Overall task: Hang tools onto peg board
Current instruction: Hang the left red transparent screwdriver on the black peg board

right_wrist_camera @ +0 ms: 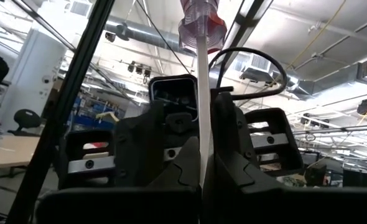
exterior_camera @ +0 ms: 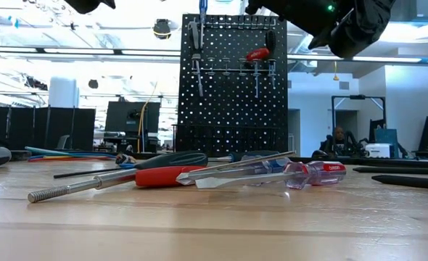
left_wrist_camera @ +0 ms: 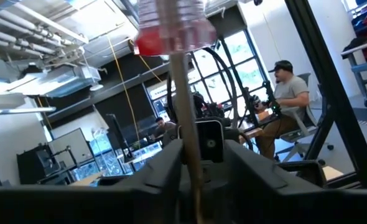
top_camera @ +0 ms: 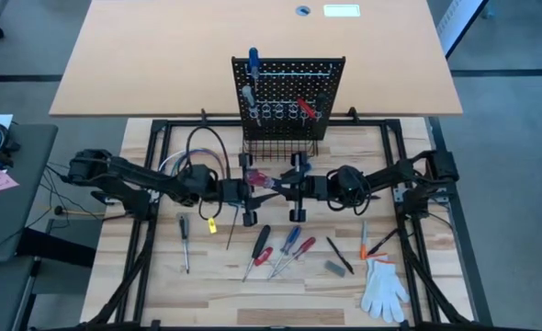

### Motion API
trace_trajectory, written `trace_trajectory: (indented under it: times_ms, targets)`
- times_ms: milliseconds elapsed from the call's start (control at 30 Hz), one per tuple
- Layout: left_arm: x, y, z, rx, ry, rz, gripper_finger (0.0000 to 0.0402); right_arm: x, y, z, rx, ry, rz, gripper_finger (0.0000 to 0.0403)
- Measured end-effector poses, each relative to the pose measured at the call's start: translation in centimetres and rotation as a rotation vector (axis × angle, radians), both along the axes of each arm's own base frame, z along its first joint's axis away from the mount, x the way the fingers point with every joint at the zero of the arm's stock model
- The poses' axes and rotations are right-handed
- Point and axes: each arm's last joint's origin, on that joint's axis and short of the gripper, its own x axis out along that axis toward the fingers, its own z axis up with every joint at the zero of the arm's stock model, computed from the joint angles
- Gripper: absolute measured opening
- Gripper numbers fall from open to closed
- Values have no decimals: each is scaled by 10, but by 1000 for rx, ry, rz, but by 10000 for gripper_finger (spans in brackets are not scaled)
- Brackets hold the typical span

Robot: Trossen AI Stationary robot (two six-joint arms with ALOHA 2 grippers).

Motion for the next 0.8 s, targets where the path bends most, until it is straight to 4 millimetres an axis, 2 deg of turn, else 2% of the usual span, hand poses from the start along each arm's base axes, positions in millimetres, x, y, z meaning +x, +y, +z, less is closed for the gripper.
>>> trace_trajectory:
  times_ms: [133,200,333,533,667,800]
  targets:
    - [-1,0,1,-15,-2,-2,38,0,0,-1,-5,2,1,23]
    - [-1,0,1,-30,0,6,16,0,0,-1,-7,2,-1,24]
    - [-3,-2,7,-50,45,92,12,0,-3,-1,17,12,4,33]
    - [-9,5,43,-66,284,232,5,0,-19,0,85,42,-26,61]
    - [-10,14,66,-88,399,296,4,-3,-32,5,113,183,-86,105]
    - [-12,21,72,-104,488,324,4,-6,-36,11,145,336,-119,165]
